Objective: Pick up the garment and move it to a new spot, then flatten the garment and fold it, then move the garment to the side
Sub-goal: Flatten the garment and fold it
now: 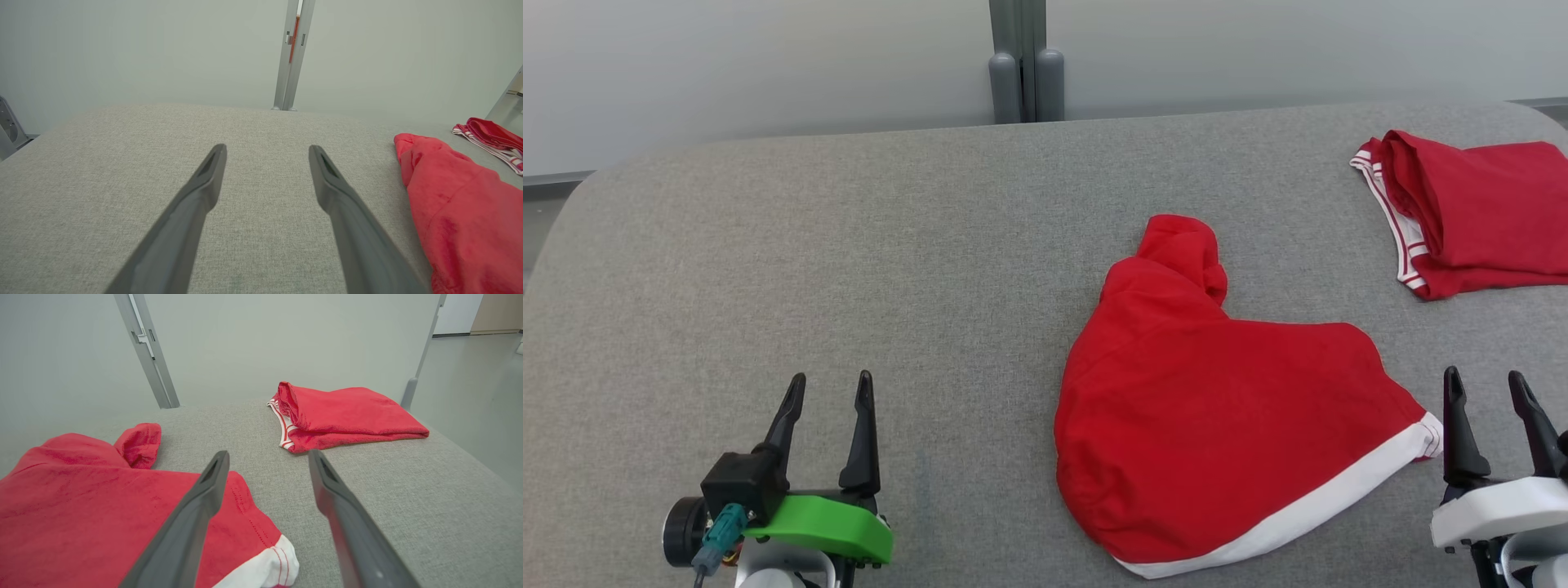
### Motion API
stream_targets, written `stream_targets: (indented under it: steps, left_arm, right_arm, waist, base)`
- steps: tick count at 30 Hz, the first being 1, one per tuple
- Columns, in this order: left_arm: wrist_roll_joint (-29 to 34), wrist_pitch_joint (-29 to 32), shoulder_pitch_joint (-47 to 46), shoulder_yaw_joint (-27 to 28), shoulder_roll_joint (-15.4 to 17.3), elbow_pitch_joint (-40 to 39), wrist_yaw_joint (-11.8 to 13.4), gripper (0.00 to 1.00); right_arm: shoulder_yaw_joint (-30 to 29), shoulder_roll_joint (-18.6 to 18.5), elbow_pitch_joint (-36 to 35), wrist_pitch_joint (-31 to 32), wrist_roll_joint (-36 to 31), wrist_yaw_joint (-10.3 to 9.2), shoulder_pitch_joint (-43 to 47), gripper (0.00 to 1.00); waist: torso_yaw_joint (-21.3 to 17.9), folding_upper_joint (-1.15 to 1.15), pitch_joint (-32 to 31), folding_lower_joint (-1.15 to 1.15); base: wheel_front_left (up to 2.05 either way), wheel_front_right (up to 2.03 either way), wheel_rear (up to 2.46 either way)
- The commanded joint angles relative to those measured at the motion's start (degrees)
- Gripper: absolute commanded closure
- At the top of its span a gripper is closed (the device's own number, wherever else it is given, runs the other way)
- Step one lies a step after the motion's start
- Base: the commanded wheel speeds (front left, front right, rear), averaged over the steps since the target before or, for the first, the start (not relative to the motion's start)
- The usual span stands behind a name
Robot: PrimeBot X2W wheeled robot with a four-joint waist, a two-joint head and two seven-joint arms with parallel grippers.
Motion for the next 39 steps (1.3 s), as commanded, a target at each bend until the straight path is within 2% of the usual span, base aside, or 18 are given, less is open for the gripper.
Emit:
stream_targets:
  steps: [1,7,15,29,35,36,37,38,39]
  left_arm:
    - [0.3,-0.2,0.0,0.0,0.1,0.2,-0.2,0.0]
    - [0.6,-0.2,0.7,0.3,0.1,0.1,-0.3,0.0]
    - [1.1,-0.2,0.9,-3.0,0.1,1.4,-1.0,0.0]
    - [-3.0,-0.2,-5.2,-25.4,0.2,15.8,-3.0,0.0]
    - [-7.4,-0.2,-8.5,-32.2,0.2,20.5,-3.0,0.0]
    - [-8.2,-0.2,-8.9,-32.9,0.2,21.2,-3.0,0.09]
    - [-9.2,-0.2,-9.7,-33.6,0.2,21.7,-3.0,0.58]
    - [-10.0,-0.2,-10.3,-33.9,0.2,21.9,-3.0,1.0]
    - [-10.4,-0.2,-10.9,-34.2,0.2,22.0,-3.0,1.0]
  right_arm:
    - [0.1,0.1,-1.5,0.0,-0.6,-0.09,-0.4,0.0]
    - [3.7,0.9,-7.5,0.0,-1.3,-0.09,-0.6,0.0]
    - [8.9,1.8,-8.5,0.0,-0.7,-0.09,-1.7,0.0]
    - [11.4,1.4,-8.2,0.0,0.1,-0.09,-4.5,0.0]
    - [11.7,1.5,-7.9,0.0,0.2,-0.09,-5.3,0.0]
    - [11.7,1.6,-7.9,0.0,0.2,-0.09,-5.4,0.0]
    - [11.6,1.6,-7.9,0.0,0.2,-0.09,-5.4,0.0]
    - [11.5,1.6,-8.0,0.0,0.2,-0.09,-5.4,0.0]
    - [11.3,1.5,-8.0,0.0,0.3,-0.09,-5.4,0.0]
  waist:
    - [0.2,0.0,-0.1,0.0]
    - [0.5,0.0,-0.5,0.0]
    - [0.5,0.0,-0.2,0.0]
    - [-3.8,0.0,3.4,0.0]
    - [-5.6,0.0,4.8,0.0]
    - [-5.8,0.0,5.0,0.0]
    - [-6.0,0.0,5.2,0.0]
    - [-6.0,0.0,5.3,0.0]
    - [-6.1,0.0,5.4,0.0]
  base:
    - [0.0,0.0,0.0]
    - [0.0,0.0,0.0]
    - [0.0,0.0,0.0]
    - [0.0,0.0,0.0]
    - [0.0,0.0,0.0]
    - [0.0,0.0,0.0]
    - [0.0,0.0,0.0]
    - [0.0,0.0,0.0]
    - [0.0,0.0,0.0]
